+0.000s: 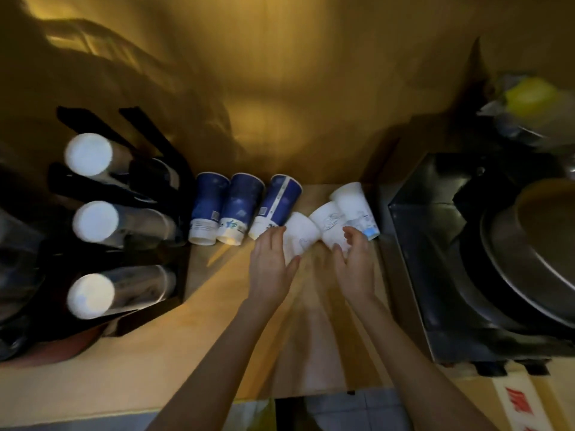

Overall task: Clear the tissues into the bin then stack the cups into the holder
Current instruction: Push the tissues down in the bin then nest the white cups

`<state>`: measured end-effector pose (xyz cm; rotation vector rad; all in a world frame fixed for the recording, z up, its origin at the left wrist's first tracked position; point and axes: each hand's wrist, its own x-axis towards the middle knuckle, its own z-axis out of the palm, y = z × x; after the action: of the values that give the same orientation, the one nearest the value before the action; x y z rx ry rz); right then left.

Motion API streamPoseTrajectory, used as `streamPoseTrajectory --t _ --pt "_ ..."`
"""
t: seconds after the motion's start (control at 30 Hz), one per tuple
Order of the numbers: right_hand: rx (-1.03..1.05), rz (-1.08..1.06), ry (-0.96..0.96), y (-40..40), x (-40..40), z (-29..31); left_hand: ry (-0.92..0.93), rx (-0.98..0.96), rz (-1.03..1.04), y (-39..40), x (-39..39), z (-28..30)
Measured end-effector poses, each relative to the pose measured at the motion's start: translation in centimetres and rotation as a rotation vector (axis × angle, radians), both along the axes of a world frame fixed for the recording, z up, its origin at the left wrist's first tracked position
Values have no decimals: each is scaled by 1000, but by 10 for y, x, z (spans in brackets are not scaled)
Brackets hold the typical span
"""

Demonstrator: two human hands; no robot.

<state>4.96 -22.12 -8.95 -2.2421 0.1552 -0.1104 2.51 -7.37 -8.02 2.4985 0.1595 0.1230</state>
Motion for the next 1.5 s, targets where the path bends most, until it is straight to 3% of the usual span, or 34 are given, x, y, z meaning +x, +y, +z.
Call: streamPoseTrajectory --t 0.23,0.6,0.73,0.8,0.9,0.97,1.07,1.33,1.43,1.5 --pt "-375 183 175 -22 37 -39 274 127 11 -6 15 -44" --pt "-375 3 143 -8 32 -49 365 132 80 9 -17 -41" --pt "-407 56 284 -14 39 -42 388 104 123 14 -27 -41" --pt "-349 87 435 -21 42 -39 393 107 126 14 -28 -41" --pt "-81 72 611 -30 36 -30 427 133 119 14 -26 -39" --pt "161 32 606 -33 24 -25 451 141 110 15 -23 -38" --pt "409 -34 452 -33 5 -19 464 129 107 17 -21 -38" --pt "287 -53 278 -19 -36 -39 460 106 93 13 -24 -37" --pt "299 -54 266 -20 -41 -44 407 -70 146 16 -29 -29" --pt "279 -40 247 -21 -41 -46 261 -149 169 14 -36 -17"
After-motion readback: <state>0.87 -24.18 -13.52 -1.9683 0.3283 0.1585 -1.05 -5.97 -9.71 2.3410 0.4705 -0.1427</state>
